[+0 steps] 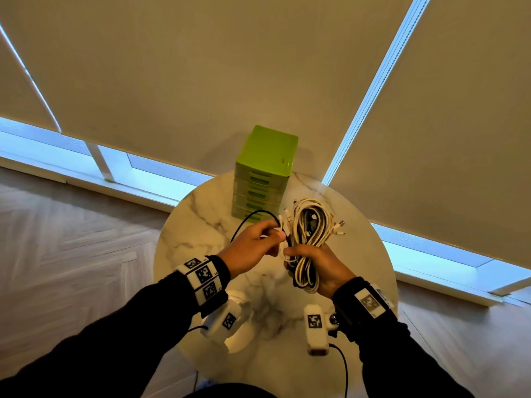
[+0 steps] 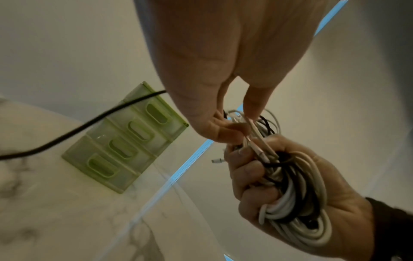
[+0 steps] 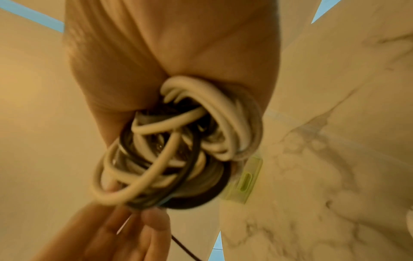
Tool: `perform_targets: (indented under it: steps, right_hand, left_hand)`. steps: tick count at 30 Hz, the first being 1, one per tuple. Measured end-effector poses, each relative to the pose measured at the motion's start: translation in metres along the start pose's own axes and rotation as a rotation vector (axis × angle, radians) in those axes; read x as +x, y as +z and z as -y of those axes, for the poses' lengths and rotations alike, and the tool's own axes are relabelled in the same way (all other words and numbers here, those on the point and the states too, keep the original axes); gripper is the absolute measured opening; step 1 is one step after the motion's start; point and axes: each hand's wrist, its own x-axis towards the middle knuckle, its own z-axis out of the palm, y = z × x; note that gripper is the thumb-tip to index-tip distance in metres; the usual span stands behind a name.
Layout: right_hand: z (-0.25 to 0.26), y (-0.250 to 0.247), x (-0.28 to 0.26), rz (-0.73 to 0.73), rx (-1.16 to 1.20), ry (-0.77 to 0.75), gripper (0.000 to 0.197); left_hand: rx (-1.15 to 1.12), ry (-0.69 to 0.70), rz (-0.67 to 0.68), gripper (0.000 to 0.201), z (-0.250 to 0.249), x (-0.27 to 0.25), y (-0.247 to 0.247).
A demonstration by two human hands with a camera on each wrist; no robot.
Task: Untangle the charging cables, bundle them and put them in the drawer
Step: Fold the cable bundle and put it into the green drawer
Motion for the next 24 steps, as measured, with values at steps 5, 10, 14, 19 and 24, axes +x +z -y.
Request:
perform_targets:
  steps: [5, 10, 14, 19, 24]
  right_hand:
    - [-0.002, -0.002, -0.003, 0.056, -0.042, -0.029, 0.033]
    - [0.007, 0.001, -0.008, 0.216, -0.137, -0.059, 0.046]
    - [0.011, -0.003, -0.011, 0.234, -0.072, -0.072, 0.034]
    - [0.006, -0.011, -0.005, 0.139, -0.065, -0.149, 0.025]
    - [0.013, -0.014, -0.003, 0.151, -0.01, -0.149, 0.026]
  left_hand:
    - [-0.066, 0.025, -0.062, 0.034, 0.005, 0.001, 0.005]
    - [0.063, 0.07, -0.099, 0.029, 0.009, 0.006, -0.007]
    - [0.089, 0.13, -0.084, 0.028, -0.004, 0.007, -0.002]
    - [0.208, 0.213, -0.138, 0.03, -0.017, 0.013, -0.002]
    - [0.313, 0.278, -0.549, 0.06, -0.001, 0.013, -0.007]
